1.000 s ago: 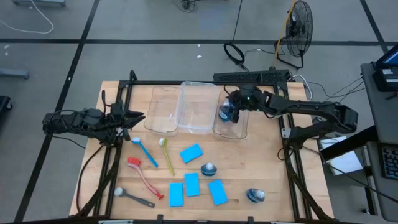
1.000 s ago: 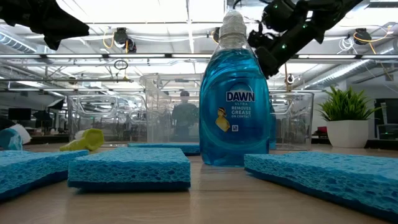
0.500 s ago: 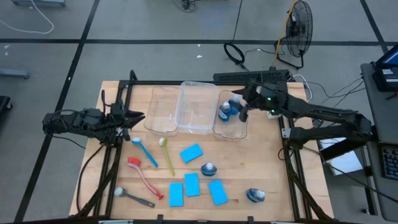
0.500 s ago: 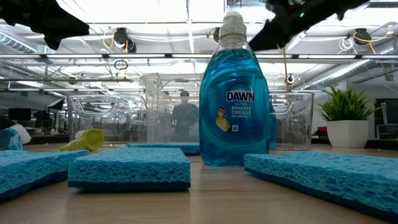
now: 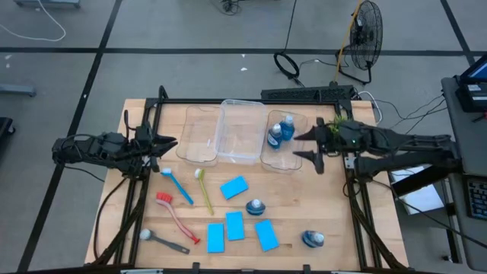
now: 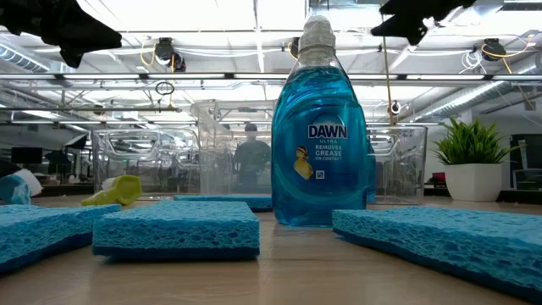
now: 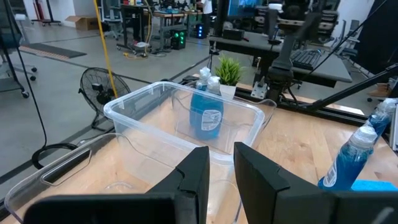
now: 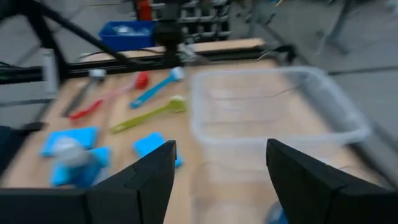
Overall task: Pick & Place Kitchen Sink Supplies
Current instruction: Put the blue dish soap into the right transparent bin
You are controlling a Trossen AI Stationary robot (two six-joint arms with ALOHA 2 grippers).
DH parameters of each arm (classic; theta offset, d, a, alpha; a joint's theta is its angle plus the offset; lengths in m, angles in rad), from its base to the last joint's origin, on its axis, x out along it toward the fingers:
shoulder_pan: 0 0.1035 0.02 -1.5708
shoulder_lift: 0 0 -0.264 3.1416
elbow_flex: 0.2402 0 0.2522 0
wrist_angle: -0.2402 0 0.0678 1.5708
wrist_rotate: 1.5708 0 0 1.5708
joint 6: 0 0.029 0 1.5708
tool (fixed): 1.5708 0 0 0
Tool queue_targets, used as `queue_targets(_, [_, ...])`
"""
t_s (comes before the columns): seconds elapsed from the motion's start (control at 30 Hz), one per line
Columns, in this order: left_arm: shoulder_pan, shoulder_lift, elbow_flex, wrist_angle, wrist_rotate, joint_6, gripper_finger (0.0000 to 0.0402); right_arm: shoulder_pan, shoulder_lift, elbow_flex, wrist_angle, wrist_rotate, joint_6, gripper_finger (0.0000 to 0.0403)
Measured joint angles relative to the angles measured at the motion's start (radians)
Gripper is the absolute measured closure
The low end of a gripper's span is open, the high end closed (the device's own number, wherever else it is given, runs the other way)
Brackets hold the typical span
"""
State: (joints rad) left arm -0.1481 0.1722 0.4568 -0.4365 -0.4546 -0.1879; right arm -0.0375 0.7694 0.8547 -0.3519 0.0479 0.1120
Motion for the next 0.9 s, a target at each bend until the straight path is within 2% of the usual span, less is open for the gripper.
queue_targets(0.1, [0.000,0.000,0.000,0.000,0.000,0.000,0.0325,0.056,-0.015,0.000,-0.005,-0.026,0.089,0.0165])
queue_targets(0.3, [0.000,0.000,0.000,0.000,0.000,-0.023,0.0325,0.152,-0.029,0.000,-0.005,-0.162,0.218,0.0165])
queue_targets(0.47, [0.000,0.000,0.000,0.001,0.009,-0.052,0.0325,0.265,-0.016,0.000,-0.006,-0.258,0.252,0.0170])
queue_targets(0.67, [0.000,0.037,0.001,0.013,0.010,-0.110,0.0325,0.442,0.027,0.000,-0.017,-0.262,0.312,0.0180])
queue_targets(0.9, [0.000,0.132,0.001,0.086,0.012,-0.110,0.0325,0.631,0.096,0.000,-0.083,-0.263,0.414,0.0176])
